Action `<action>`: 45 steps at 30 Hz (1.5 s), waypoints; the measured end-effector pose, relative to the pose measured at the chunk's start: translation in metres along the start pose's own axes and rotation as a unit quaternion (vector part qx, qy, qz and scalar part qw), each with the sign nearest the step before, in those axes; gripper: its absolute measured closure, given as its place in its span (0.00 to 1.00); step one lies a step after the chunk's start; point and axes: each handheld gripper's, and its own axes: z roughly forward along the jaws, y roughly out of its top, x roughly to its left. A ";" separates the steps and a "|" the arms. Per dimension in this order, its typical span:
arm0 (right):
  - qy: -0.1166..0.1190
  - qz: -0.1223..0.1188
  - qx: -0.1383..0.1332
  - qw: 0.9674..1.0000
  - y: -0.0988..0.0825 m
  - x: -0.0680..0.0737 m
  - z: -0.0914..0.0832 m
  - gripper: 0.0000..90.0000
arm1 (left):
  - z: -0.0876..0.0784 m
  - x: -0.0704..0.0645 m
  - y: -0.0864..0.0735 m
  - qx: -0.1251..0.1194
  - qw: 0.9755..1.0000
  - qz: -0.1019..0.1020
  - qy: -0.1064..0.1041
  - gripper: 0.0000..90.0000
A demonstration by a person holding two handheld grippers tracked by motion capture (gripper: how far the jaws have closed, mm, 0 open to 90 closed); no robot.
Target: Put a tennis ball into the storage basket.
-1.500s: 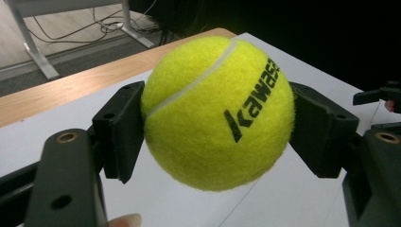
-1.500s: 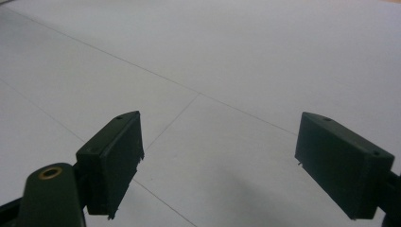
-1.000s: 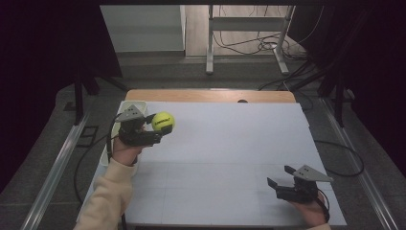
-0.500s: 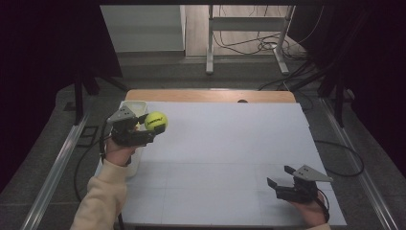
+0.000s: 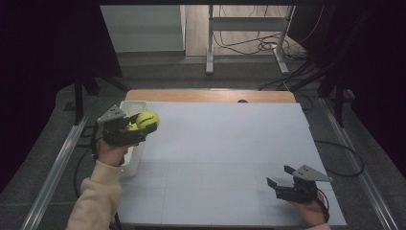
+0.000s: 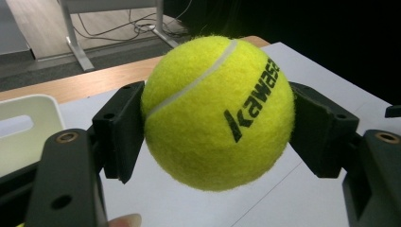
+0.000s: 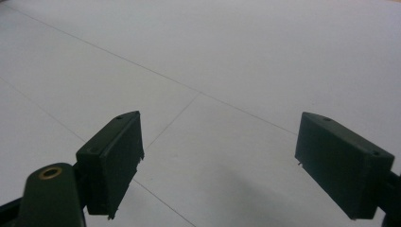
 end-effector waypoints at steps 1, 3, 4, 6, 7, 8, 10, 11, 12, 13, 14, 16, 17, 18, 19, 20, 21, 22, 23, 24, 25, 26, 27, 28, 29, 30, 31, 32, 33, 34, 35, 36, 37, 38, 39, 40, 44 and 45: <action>0.000 0.000 0.000 1.000 0.000 0.000 0.000 0.18 | -0.001 0.001 0.000 0.001 1.000 -0.001 0.002 0.30; 0.000 -0.001 0.000 1.000 0.000 0.000 0.000 0.18 | -0.002 0.003 -0.002 0.002 1.000 -0.003 0.006 0.30; 0.000 -0.001 0.000 1.000 0.000 0.000 0.000 0.18 | -0.002 0.003 -0.002 0.002 1.000 -0.003 0.006 0.30; 0.000 -0.001 0.001 1.000 0.000 0.000 0.000 0.18 | -0.003 0.005 -0.003 0.004 1.000 -0.003 0.013 0.30; 0.000 -0.001 0.001 1.000 0.000 0.000 0.000 0.18 | -0.003 0.006 -0.003 0.004 1.000 -0.003 0.014 0.30; 0.000 -0.001 0.001 1.000 0.000 0.000 0.000 0.18 | -0.004 0.008 -0.004 0.005 1.000 -0.005 0.015 0.30; 0.000 -0.001 0.001 1.000 0.000 0.000 0.000 0.18 | -0.005 0.010 -0.005 0.005 1.000 -0.009 0.018 0.30; 0.000 -0.001 0.001 1.000 0.000 0.000 0.000 0.18 | -0.005 0.012 -0.006 0.005 1.000 -0.011 0.019 0.30; 0.000 -0.001 0.001 1.000 0.000 0.000 0.000 0.18 | -0.006 0.014 -0.007 0.005 1.000 -0.013 0.021 0.30; 0.000 -0.001 0.001 1.000 0.000 0.000 0.000 0.18 | -0.006 0.014 -0.007 0.005 1.000 -0.013 0.021 0.30; 0.000 -0.001 0.001 1.000 0.000 0.000 0.000 0.18 | -0.006 0.016 -0.008 0.006 1.000 -0.015 0.023 0.30; 0.000 -0.001 0.001 1.000 0.000 0.000 0.000 0.18 | -0.006 0.019 -0.009 0.007 0.999 -0.019 0.025 0.30; 0.000 -0.001 0.002 1.000 0.000 0.000 0.000 0.18 | -0.006 0.021 -0.010 0.008 0.999 -0.021 0.027 0.30; 0.000 -0.002 0.002 1.000 0.000 0.000 0.000 0.18 | -0.006 0.022 -0.011 0.009 0.999 -0.023 0.028 0.30; 0.000 -0.002 0.001 1.000 0.000 0.000 0.000 0.18 | -0.006 0.023 -0.011 0.009 0.999 -0.024 0.028 0.30; 0.000 -0.002 0.001 1.000 0.000 0.000 0.000 0.18 | -0.006 0.024 -0.012 0.011 0.999 -0.025 0.029 0.30; 0.000 -0.002 0.001 1.000 0.000 0.000 0.000 0.18 | -0.005 0.025 -0.012 0.010 0.999 -0.026 0.030 0.30; 0.000 -0.002 0.001 1.000 0.000 0.000 0.000 0.18 | -0.005 0.025 -0.012 0.010 0.999 -0.026 0.030 0.30; 0.000 -0.001 0.002 1.000 0.000 0.000 0.000 0.18 | -0.006 0.026 -0.012 0.011 0.999 -0.027 0.032 0.30; 0.000 0.000 0.001 1.000 0.000 -0.001 0.000 0.18 | -0.007 0.028 -0.013 0.011 0.999 -0.030 0.033 0.30; 0.000 0.000 0.001 1.000 0.000 -0.001 0.000 0.18 | -0.007 0.028 -0.013 0.011 0.999 -0.030 0.033 0.30; 0.001 0.000 0.001 1.000 0.000 -0.001 0.001 0.18 | -0.007 0.030 -0.014 0.010 0.999 -0.034 0.036 0.30; -0.001 -0.001 0.002 1.000 0.000 -0.001 0.001 0.18 | -0.007 0.031 -0.015 0.011 0.999 -0.035 0.038 0.30; -0.001 -0.001 0.002 1.000 0.000 -0.001 0.001 0.18 | -0.007 0.031 -0.015 0.011 0.999 -0.035 0.038 0.30; -0.001 -0.002 0.002 1.000 0.000 0.000 0.001 0.18 | -0.008 0.032 -0.016 0.012 0.998 -0.035 0.041 0.30; -0.001 -0.002 0.002 1.000 0.000 0.000 0.000 0.18 | -0.009 0.032 -0.016 0.012 0.998 -0.035 0.043 0.30; 0.000 -0.001 0.001 1.000 0.000 0.000 0.000 0.18 | -0.010 0.033 -0.017 0.012 0.998 -0.035 0.044 0.30; 0.000 -0.001 0.001 1.000 0.000 -0.001 0.000 0.18 | -0.011 0.034 -0.017 0.012 0.998 -0.036 0.045 0.30; 0.000 -0.001 0.001 1.000 0.000 -0.001 0.000 0.18 | -0.012 0.035 -0.018 0.011 0.998 -0.037 0.047 0.30; 0.000 -0.001 0.001 1.000 0.000 -0.001 0.000 0.18 | -0.012 0.035 -0.018 0.011 0.998 -0.037 0.047 0.30; -0.002 -0.002 0.002 1.000 0.000 -0.001 0.001 0.18 | -0.014 0.036 -0.018 0.011 0.998 -0.039 0.049 0.30; -0.001 -0.001 0.002 1.000 0.000 -0.001 0.001 0.18 | -0.015 0.038 -0.019 0.010 0.998 -0.041 0.051 0.30; -0.002 -0.002 0.003 1.000 0.000 -0.001 0.001 0.18 | -0.016 0.038 -0.019 0.010 0.998 -0.042 0.052 0.30; -0.002 -0.002 0.003 1.000 0.000 -0.001 0.001 0.18 | -0.018 0.040 -0.020 0.009 0.998 -0.043 0.053 0.30; -0.001 -0.001 0.003 1.000 0.000 -0.001 0.001 0.18 | -0.018 0.040 -0.021 0.009 0.997 -0.044 0.055 0.30; -0.001 -0.001 0.003 1.000 0.000 -0.001 0.001 0.18 | -0.020 0.042 -0.022 0.010 0.997 -0.047 0.058 0.30; 0.000 -0.001 0.003 1.000 0.000 -0.001 0.001 0.18 | -0.024 0.046 -0.024 0.009 0.997 -0.051 0.064 0.30; 0.000 0.000 0.003 1.000 -0.001 -0.001 0.001 0.18 | -0.026 0.047 -0.025 0.008 0.996 -0.053 0.066 0.30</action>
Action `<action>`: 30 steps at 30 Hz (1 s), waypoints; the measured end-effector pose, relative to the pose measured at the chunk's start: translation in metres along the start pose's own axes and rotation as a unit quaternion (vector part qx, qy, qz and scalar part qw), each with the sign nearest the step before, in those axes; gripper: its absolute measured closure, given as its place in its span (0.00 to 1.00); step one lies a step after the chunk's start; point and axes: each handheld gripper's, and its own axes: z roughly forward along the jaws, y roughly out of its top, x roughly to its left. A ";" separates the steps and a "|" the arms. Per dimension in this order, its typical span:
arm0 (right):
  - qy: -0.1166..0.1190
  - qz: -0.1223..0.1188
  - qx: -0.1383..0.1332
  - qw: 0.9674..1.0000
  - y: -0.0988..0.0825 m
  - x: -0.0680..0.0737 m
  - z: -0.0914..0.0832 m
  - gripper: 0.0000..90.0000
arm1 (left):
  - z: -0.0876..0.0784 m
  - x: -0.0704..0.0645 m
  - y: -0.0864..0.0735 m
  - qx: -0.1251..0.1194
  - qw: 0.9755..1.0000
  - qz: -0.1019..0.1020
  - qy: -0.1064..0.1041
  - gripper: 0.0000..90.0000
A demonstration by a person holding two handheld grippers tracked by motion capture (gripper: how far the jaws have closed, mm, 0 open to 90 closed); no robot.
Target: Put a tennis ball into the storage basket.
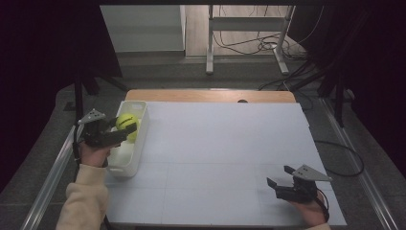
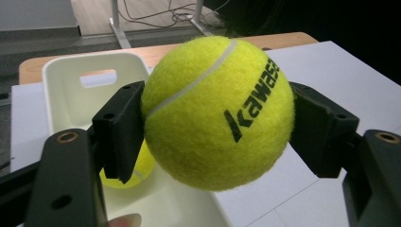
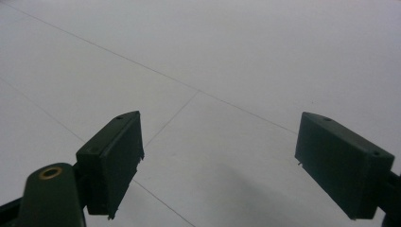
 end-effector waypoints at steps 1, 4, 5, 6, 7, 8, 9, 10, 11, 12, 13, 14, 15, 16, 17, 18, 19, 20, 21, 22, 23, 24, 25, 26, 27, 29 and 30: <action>0.000 0.000 0.000 1.000 0.000 0.000 0.000 0.18 | -0.001 0.001 -0.001 0.000 1.000 0.000 0.002 0.30; -0.001 0.000 0.000 1.000 0.000 0.000 0.000 0.18 | -0.004 0.005 -0.002 -0.001 1.000 -0.005 0.006 0.30; -0.001 0.000 0.000 1.000 0.000 0.000 0.000 0.18 | -0.006 0.007 -0.003 -0.001 1.000 -0.006 0.007 0.30; -0.001 0.000 0.000 1.000 0.000 0.000 0.000 0.18 | -0.006 0.007 -0.003 -0.001 1.000 -0.006 0.007 0.30; -0.001 0.000 0.000 1.000 0.000 0.000 0.000 0.18 | -0.007 0.009 -0.004 0.000 1.000 -0.007 0.010 0.30; -0.001 0.000 0.000 1.000 0.000 0.000 0.000 0.18 | -0.007 0.009 -0.004 0.000 1.000 -0.007 0.010 0.30; -0.001 0.000 0.000 1.000 0.000 0.000 0.000 0.18 | -0.008 0.010 -0.004 0.000 1.000 -0.008 0.011 0.30; -0.001 0.000 0.000 1.000 0.000 0.000 0.000 0.18 | -0.009 0.011 -0.005 0.001 1.000 -0.009 0.012 0.30; -0.001 0.000 0.000 1.000 0.000 0.000 0.000 0.18 | -0.009 0.013 -0.006 0.003 1.000 -0.010 0.015 0.30; -0.001 -0.001 0.000 1.000 0.000 0.000 0.000 0.18 | -0.009 0.014 -0.007 0.005 1.000 -0.010 0.016 0.30; -0.001 -0.001 0.000 1.000 0.000 0.000 0.000 0.18 | -0.009 0.014 -0.007 0.005 1.000 -0.010 0.016 0.30; -0.001 0.000 0.000 1.000 0.000 0.000 0.000 0.18 | -0.009 0.015 -0.007 0.007 1.000 -0.010 0.017 0.30; -0.001 -0.001 0.001 1.000 0.000 0.000 0.000 0.18 | -0.009 0.015 -0.008 0.010 1.000 -0.011 0.018 0.30; -0.001 -0.001 0.001 1.000 0.000 0.000 0.000 0.18 | -0.008 0.016 -0.009 0.012 1.000 -0.011 0.019 0.30; -0.001 -0.001 0.001 1.000 0.000 0.000 0.000 0.18 | -0.008 0.016 -0.009 0.015 1.000 -0.010 0.020 0.30; -0.001 -0.001 0.001 1.000 0.000 0.000 0.000 0.18 | -0.007 0.016 -0.010 0.017 1.000 -0.010 0.022 0.30; -0.001 -0.001 0.001 1.000 0.000 0.000 0.000 0.18 | -0.007 0.016 -0.010 0.019 1.000 -0.009 0.022 0.30; -0.001 -0.001 0.001 1.000 0.000 0.000 0.000 0.18 | -0.006 0.017 -0.011 0.021 0.999 -0.009 0.024 0.30; -0.001 -0.001 0.000 1.000 0.000 0.000 0.000 0.18 | -0.006 0.017 -0.011 0.025 0.999 -0.009 0.026 0.30; -0.001 -0.001 0.000 1.000 0.000 0.000 0.000 0.18 | -0.006 0.017 -0.012 0.027 0.999 -0.008 0.028 0.30; -0.001 -0.001 0.001 1.000 0.000 0.000 0.000 0.18 | -0.005 0.018 -0.012 0.031 0.999 -0.009 0.030 0.30; -0.001 -0.001 0.001 1.000 0.000 0.000 0.000 0.18 | -0.004 0.019 -0.013 0.034 0.999 -0.008 0.031 0.30; -0.001 -0.001 0.001 1.000 0.000 0.000 0.000 0.18 | -0.004 0.019 -0.014 0.036 0.999 -0.010 0.031 0.30; -0.001 -0.002 0.001 1.000 0.000 0.000 0.000 0.18 | -0.003 0.020 -0.015 0.041 0.999 -0.009 0.031 0.30; -0.001 -0.002 0.001 1.000 0.000 0.000 0.000 0.18 | -0.002 0.020 -0.016 0.044 0.998 -0.009 0.032 0.30; -0.001 -0.002 0.001 1.000 0.000 0.000 0.000 0.18 | 0.000 0.021 -0.017 0.052 0.998 -0.009 0.036 0.30; -0.001 -0.002 0.001 1.000 0.000 0.000 0.000 0.18 | 0.000 0.021 -0.018 0.055 0.998 -0.011 0.035 0.30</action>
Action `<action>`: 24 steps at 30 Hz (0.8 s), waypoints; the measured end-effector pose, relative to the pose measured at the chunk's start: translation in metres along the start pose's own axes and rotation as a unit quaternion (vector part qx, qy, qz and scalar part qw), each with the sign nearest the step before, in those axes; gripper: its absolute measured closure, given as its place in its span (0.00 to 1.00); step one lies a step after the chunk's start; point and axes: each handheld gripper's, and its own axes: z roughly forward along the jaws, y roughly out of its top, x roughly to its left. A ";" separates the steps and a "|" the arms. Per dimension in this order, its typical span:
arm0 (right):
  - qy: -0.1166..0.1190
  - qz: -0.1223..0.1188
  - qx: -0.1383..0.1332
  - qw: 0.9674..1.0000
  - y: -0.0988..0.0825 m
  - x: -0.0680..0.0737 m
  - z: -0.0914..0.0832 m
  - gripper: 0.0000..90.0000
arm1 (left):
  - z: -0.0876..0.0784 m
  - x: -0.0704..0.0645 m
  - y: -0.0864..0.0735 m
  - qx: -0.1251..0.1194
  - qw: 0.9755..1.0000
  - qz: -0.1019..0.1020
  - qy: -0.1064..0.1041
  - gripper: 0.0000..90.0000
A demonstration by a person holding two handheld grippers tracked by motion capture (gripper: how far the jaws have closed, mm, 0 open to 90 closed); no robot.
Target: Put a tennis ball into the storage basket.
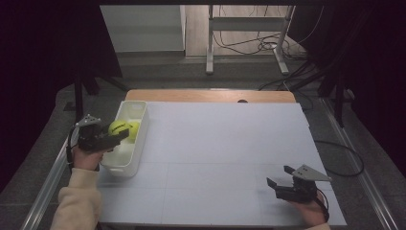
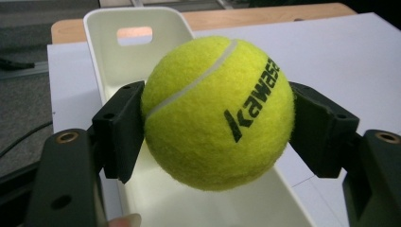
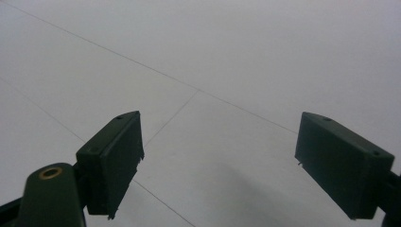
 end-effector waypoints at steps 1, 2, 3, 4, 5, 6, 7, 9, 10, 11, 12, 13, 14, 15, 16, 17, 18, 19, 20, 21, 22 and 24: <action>0.000 0.000 0.000 1.000 0.000 0.000 0.000 0.18 | 0.001 0.000 0.000 0.003 1.000 -0.001 -0.001 0.30; 0.000 0.000 0.000 1.000 0.000 0.000 0.000 0.18 | 0.001 0.001 -0.001 0.005 1.000 -0.001 -0.001 0.30; 0.001 0.000 0.001 1.000 0.000 0.000 0.000 0.18 | 0.002 0.001 -0.001 0.009 1.000 0.000 0.002 0.30; 0.000 0.000 0.001 1.000 0.000 0.000 0.000 0.18 | 0.002 0.001 -0.001 0.013 1.000 0.001 0.004 0.30; 0.000 0.000 0.001 1.000 0.000 0.000 0.000 0.18 | 0.003 0.002 -0.001 0.016 1.000 0.003 0.005 0.30; 0.000 0.000 0.001 1.000 0.000 0.000 0.000 0.18 | 0.004 0.002 -0.002 0.018 1.000 0.002 0.005 0.30; 0.000 0.000 0.001 1.000 0.000 0.000 0.000 0.18 | 0.004 0.002 -0.002 0.025 1.000 0.004 0.005 0.30; 0.000 0.000 0.001 1.000 0.000 0.000 0.000 0.18 | 0.005 0.001 -0.002 0.028 1.000 0.006 0.006 0.30; 0.000 0.000 0.001 1.000 0.000 0.000 0.000 0.18 | 0.006 0.001 -0.002 0.032 0.999 0.008 0.007 0.30; 0.000 0.000 0.001 1.000 0.000 0.000 0.000 0.18 | 0.007 0.000 -0.002 0.035 0.999 0.008 0.008 0.30; 0.000 0.000 0.001 1.000 0.000 0.000 0.000 0.18 | 0.008 0.000 -0.002 0.041 0.999 0.011 0.009 0.30; 0.000 0.000 0.001 1.000 0.000 0.000 0.000 0.18 | 0.008 0.000 -0.002 0.044 0.999 0.011 0.009 0.30; 0.000 0.000 0.001 1.000 0.000 0.000 0.000 0.18 | 0.009 -0.001 -0.002 0.047 0.999 0.013 0.010 0.30; 0.001 0.000 0.001 1.000 0.000 0.000 0.000 0.18 | 0.010 -0.001 -0.002 0.052 0.999 0.015 0.010 0.30; 0.001 0.000 0.001 1.000 0.000 0.000 0.001 0.18 | 0.010 -0.001 -0.002 0.054 0.998 0.016 0.009 0.30; 0.001 0.000 0.001 1.000 0.000 0.000 0.001 0.18 | 0.011 -0.001 -0.003 0.056 0.998 0.015 0.009 0.30; 0.001 0.000 0.001 1.000 0.000 0.000 0.001 0.18 | 0.011 -0.001 -0.003 0.058 0.998 0.015 0.009 0.30; 0.001 0.000 0.001 1.000 0.000 0.000 0.001 0.18 | 0.011 -0.001 -0.003 0.058 0.998 0.014 0.010 0.29; 0.001 0.000 0.001 1.000 0.000 0.000 0.001 0.18 | 0.011 -0.001 -0.003 0.058 0.998 0.014 0.010 0.30; 0.001 0.000 0.001 1.000 0.000 0.000 0.000 0.18 | 0.011 0.000 -0.003 0.059 0.998 0.014 0.009 0.30; 0.001 0.000 0.001 1.000 0.000 0.000 0.000 0.18 | 0.011 0.000 -0.003 0.059 0.998 0.014 0.009 0.29; 0.001 0.000 0.001 1.000 0.000 0.000 0.001 0.18 | 0.010 0.000 -0.002 0.058 0.998 0.015 0.008 0.29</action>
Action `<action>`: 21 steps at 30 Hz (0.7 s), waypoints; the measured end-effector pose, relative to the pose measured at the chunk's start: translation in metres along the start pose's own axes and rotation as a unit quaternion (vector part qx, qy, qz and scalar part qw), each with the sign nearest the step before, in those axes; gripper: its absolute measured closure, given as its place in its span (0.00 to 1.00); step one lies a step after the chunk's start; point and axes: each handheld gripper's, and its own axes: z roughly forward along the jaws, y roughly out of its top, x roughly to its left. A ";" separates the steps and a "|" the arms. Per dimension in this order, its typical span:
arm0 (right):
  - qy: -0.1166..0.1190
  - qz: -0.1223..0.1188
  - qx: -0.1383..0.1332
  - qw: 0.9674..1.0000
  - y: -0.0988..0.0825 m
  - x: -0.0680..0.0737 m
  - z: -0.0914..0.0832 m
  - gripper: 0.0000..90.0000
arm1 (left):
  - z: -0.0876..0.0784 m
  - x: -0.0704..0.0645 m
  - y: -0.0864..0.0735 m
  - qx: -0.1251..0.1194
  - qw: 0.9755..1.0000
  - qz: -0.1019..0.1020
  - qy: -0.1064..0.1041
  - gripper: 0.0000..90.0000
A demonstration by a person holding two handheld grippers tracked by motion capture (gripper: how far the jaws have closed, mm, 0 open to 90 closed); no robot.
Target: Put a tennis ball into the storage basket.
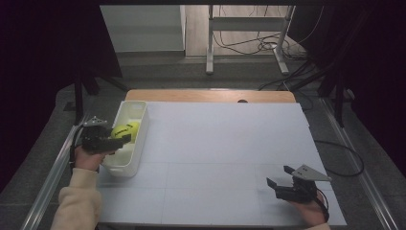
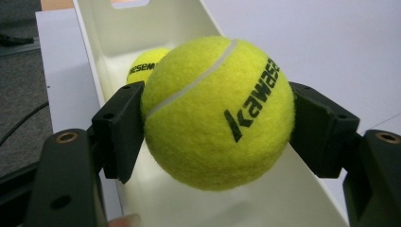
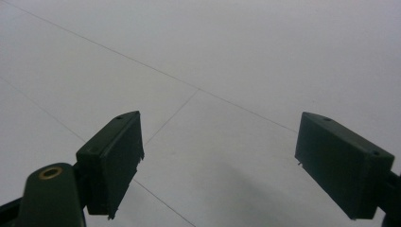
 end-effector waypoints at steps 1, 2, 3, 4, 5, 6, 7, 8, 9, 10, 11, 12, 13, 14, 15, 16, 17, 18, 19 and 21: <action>0.000 0.000 0.000 1.000 0.000 0.000 0.000 0.18 | 0.000 0.000 0.000 0.000 1.000 0.000 0.000 0.29; 0.000 0.000 0.000 1.000 0.000 0.000 0.000 0.18 | 0.000 0.000 0.000 0.000 1.000 0.000 0.000 0.29; 0.000 0.000 0.000 1.000 0.000 0.000 0.000 0.18 | 0.000 0.000 0.000 0.000 1.000 0.000 0.000 0.29; 0.000 0.000 0.000 1.000 0.000 0.000 0.000 0.18 | 0.000 0.000 0.000 0.000 1.000 0.000 0.000 0.29; 0.000 0.000 0.000 1.000 0.000 0.000 0.000 0.18 | 0.000 0.000 0.000 0.000 1.000 0.000 0.000 0.29; 0.000 0.000 0.000 1.000 0.000 0.000 0.000 0.18 | 0.000 0.000 0.000 0.000 1.000 0.000 0.000 0.29; 0.000 0.000 0.000 1.000 0.000 0.000 0.000 0.18 | 0.000 0.000 0.000 -0.001 1.000 0.001 0.000 0.29; 0.000 0.000 0.000 1.000 0.000 0.000 0.000 0.18 | 0.000 0.000 0.000 -0.004 1.000 0.001 0.000 0.29; 0.000 0.000 0.000 1.000 0.000 0.000 0.000 0.18 | 0.000 0.000 0.000 -0.007 1.000 0.000 -0.001 0.28; 0.000 0.000 0.000 1.000 0.000 0.000 0.000 0.18 | -0.001 0.000 0.000 -0.016 1.000 -0.005 -0.006 0.26; 0.001 0.000 0.000 1.000 0.000 0.000 0.000 0.18 | -0.003 0.001 0.001 -0.029 0.999 -0.011 -0.013 0.21; 0.001 0.000 0.000 1.000 0.000 0.000 0.000 0.18 | -0.003 0.001 0.001 -0.029 0.999 -0.011 -0.013 0.17; 0.001 0.000 0.000 1.000 0.000 0.000 0.000 0.18 | -0.005 0.000 0.002 -0.038 0.999 -0.013 -0.014 0.17; 0.001 0.000 0.000 1.000 0.000 0.000 0.000 0.18 | -0.007 0.000 0.002 -0.046 0.999 -0.015 -0.014 0.16; 0.001 0.000 0.000 1.000 0.000 0.000 0.000 0.18 | -0.008 0.000 0.003 -0.050 0.999 -0.015 -0.015 0.14; 0.001 0.000 -0.001 1.000 0.000 0.000 0.000 0.18 | -0.009 0.000 0.003 -0.054 0.998 -0.015 -0.016 0.13; 0.001 0.000 0.000 1.000 0.000 0.000 0.000 0.18 | -0.009 -0.001 0.003 -0.058 0.998 -0.014 -0.016 0.13; 0.001 0.000 0.000 1.000 0.000 0.000 0.000 0.18 | -0.010 -0.001 0.003 -0.061 0.998 -0.013 -0.017 0.13; 0.001 0.000 0.000 1.000 0.000 0.000 0.000 0.18 | -0.010 -0.002 0.003 -0.064 0.998 -0.012 -0.018 0.12; 0.001 0.000 0.000 1.000 0.000 0.000 0.000 0.18 | -0.011 -0.003 0.004 -0.067 0.997 -0.008 -0.022 0.12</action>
